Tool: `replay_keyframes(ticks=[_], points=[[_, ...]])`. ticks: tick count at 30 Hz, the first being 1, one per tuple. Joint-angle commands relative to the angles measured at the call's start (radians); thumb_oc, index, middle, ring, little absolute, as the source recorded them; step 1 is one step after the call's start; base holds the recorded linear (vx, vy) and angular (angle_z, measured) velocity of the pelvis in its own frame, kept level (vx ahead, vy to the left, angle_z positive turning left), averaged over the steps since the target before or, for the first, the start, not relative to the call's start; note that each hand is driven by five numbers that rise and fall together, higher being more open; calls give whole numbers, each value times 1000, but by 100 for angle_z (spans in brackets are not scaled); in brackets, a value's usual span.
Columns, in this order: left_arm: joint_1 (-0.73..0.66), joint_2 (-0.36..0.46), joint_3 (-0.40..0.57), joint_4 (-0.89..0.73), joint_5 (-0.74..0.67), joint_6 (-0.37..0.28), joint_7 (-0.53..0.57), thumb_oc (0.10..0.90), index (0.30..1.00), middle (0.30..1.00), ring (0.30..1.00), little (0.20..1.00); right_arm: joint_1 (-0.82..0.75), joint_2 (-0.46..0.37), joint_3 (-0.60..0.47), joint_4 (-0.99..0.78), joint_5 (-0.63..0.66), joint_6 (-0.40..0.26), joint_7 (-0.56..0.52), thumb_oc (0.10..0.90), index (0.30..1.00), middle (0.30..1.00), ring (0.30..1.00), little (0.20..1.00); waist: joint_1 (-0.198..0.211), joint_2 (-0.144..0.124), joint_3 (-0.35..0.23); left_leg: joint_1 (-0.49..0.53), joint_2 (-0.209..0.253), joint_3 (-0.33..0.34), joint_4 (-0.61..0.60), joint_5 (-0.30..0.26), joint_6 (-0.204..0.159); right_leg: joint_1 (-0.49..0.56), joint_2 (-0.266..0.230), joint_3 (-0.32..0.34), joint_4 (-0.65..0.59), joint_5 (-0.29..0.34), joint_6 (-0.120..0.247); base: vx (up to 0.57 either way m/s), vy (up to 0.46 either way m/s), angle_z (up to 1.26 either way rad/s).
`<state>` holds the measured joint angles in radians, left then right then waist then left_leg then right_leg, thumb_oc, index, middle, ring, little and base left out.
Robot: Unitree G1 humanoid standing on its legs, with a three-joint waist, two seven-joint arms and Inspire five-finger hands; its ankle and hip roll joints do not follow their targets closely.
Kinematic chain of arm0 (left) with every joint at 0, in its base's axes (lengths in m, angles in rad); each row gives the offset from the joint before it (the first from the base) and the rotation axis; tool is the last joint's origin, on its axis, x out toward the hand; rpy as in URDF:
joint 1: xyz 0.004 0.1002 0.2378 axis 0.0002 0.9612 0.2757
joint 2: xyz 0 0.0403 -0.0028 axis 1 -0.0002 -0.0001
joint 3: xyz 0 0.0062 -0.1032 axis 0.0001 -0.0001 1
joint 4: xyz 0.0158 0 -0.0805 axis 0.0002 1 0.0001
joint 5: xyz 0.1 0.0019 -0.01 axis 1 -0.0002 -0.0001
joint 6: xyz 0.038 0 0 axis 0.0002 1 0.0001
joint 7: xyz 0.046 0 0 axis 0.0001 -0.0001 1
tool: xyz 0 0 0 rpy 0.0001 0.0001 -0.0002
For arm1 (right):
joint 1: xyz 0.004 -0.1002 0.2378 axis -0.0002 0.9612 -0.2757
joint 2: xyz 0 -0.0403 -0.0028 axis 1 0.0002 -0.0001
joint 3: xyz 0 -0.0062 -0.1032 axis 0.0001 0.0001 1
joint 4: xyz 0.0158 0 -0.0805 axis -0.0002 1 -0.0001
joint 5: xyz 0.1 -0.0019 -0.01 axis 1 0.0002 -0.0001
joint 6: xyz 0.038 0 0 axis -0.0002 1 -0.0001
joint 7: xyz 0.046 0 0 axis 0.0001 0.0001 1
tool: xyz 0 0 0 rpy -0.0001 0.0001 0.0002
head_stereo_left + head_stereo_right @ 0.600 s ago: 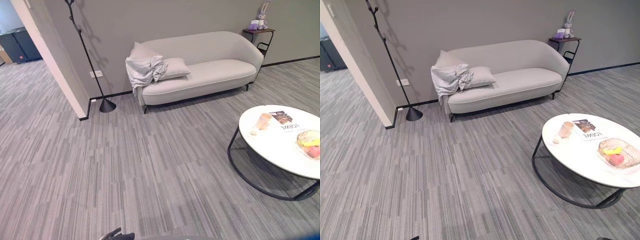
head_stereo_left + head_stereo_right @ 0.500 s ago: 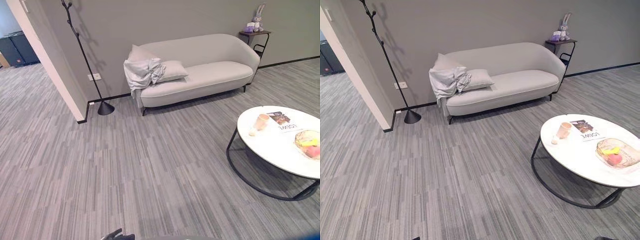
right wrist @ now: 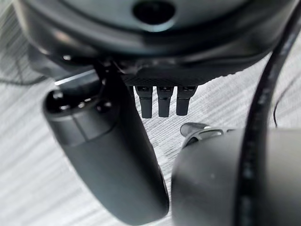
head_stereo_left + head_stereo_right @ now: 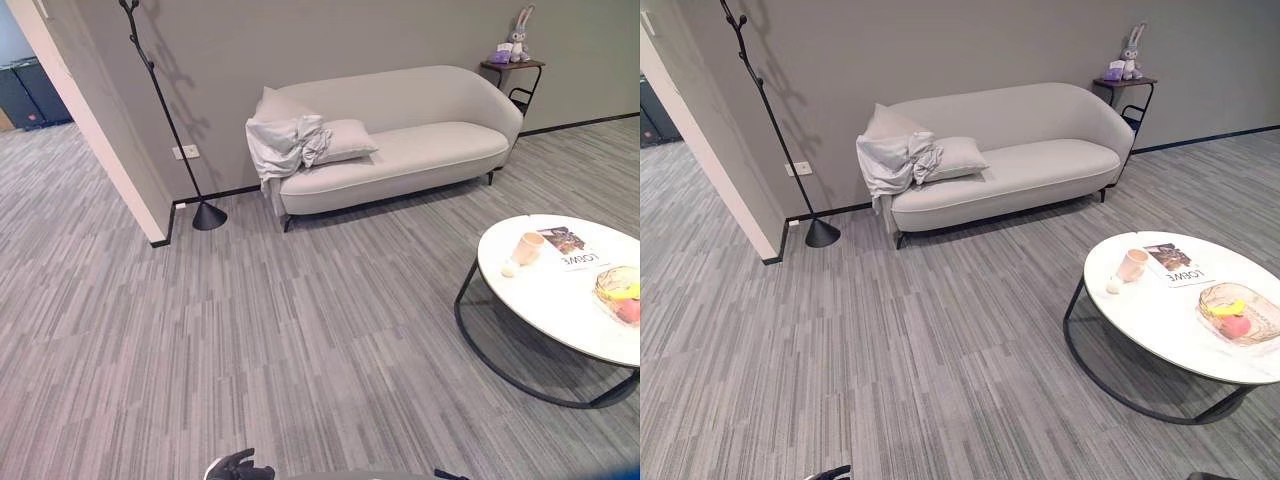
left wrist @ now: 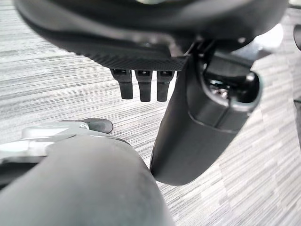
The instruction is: Hang the clothes on the sofa on the clothes rack.
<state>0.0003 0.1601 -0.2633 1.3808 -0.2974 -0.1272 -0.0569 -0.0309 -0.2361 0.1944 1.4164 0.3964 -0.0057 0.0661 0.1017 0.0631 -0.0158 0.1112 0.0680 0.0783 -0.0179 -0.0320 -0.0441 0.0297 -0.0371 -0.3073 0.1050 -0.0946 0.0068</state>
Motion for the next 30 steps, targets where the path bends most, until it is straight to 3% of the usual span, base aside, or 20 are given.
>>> replay_keyframes(ticks=[1,8,18,30], points=[[-15,-24,-30,49,121,5,-15,800,900,900,900,900,-57,57,55,76,-95,6,21,800,900,900,900,900,-4,-61,24,-11,-59,-25,-69,16,25,137,-43,20,-174,55,66,41,-27,3],[-35,3,-37,77,217,29,-8,800,900,900,900,900,-40,89,144,25,-173,14,42,800,900,900,900,900,1,-84,24,-20,-56,-34,-69,17,23,131,-34,20,-180,59,67,25,-33,2],[-53,23,-98,52,343,30,33,800,900,900,900,900,-46,120,271,-49,-324,9,14,800,900,900,900,900,-1,-99,23,-27,-57,-26,-69,12,19,116,-29,36,-183,70,71,3,-11,0],[-60,33,-119,38,352,16,50,800,900,900,900,900,-49,92,274,-36,-327,10,25,800,900,900,900,900,6,-94,14,-34,-67,-23,-69,7,22,105,-42,31,-178,76,83,-6,1,-3]])
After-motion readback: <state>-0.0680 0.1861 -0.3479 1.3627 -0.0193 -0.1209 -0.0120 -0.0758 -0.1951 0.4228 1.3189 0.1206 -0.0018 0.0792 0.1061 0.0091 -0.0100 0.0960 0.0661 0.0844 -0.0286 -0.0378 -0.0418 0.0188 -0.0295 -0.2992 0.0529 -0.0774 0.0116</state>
